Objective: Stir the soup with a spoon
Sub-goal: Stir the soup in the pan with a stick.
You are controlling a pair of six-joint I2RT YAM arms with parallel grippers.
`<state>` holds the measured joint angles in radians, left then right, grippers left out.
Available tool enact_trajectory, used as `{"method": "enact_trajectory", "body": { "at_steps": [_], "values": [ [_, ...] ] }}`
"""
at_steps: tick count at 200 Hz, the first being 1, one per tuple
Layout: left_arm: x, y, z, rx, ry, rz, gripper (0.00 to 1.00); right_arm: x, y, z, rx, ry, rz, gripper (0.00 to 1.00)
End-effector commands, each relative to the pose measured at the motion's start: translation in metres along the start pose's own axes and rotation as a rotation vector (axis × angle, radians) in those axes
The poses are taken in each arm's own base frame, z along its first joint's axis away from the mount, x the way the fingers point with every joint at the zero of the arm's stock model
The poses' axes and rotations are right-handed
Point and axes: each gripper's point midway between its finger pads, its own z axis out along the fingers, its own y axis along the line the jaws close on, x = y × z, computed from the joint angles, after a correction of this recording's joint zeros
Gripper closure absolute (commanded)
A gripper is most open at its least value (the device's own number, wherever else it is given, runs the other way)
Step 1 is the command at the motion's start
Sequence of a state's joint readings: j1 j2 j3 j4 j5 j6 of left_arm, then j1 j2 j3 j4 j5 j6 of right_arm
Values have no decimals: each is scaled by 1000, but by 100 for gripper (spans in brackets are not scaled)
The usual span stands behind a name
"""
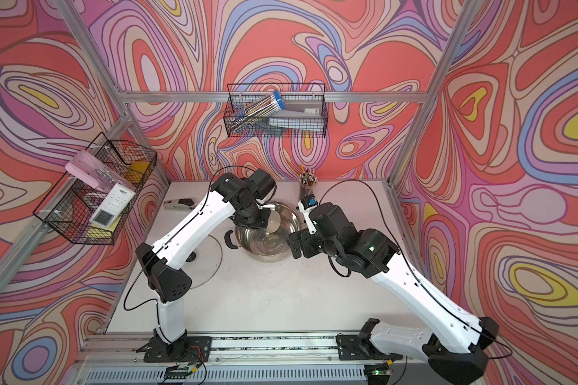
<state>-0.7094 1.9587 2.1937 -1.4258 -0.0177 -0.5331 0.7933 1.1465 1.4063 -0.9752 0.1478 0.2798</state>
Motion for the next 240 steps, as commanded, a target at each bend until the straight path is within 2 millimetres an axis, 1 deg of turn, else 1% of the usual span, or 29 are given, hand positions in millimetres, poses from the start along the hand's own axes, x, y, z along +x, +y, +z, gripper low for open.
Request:
{"method": "enact_trajectory", "body": {
  "at_steps": [1, 12, 30, 54, 77, 111, 140, 160, 180, 198, 212, 228, 240],
  "values": [
    [-1, -33, 4, 102, 4, 43, 100, 5, -5, -2, 22, 5, 8, 2],
    [6, -41, 6, 109, 21, 60, 100, 5, -5, -2, 24, 3, 7, 2],
    [19, -46, 7, 112, 54, 66, 100, 5, -6, -1, 28, 2, 9, 2],
    [34, -44, 6, 102, 71, 53, 100, 6, -5, 0, 25, 1, 8, 2],
    [48, -30, 2, 69, 78, 18, 100, 6, -4, 2, 16, 1, 9, 2],
    [68, 0, -9, -25, 80, -22, 100, 5, -2, 3, 10, -2, 6, 2],
    [77, 26, -22, -120, 64, -30, 100, 4, -1, 3, 6, -3, 3, 2],
    [77, 32, -29, -140, 50, -27, 100, 4, -1, 2, 1, -4, 1, 2],
    [71, 28, -36, -121, 30, -28, 100, 3, -1, 0, 3, -10, 1, 2],
    [61, 17, -48, -65, -12, -30, 100, 1, -3, -3, 9, -19, 2, 2],
    [51, 7, -62, -3, -58, -25, 100, -1, -6, -9, 22, -32, 5, 2],
    [39, -9, -82, 87, -123, -10, 100, -6, -11, -18, 47, -57, 8, 2],
    [31, -23, -97, 159, -175, 8, 100, -11, -18, -28, 79, -83, 14, 2]
  ]
}}
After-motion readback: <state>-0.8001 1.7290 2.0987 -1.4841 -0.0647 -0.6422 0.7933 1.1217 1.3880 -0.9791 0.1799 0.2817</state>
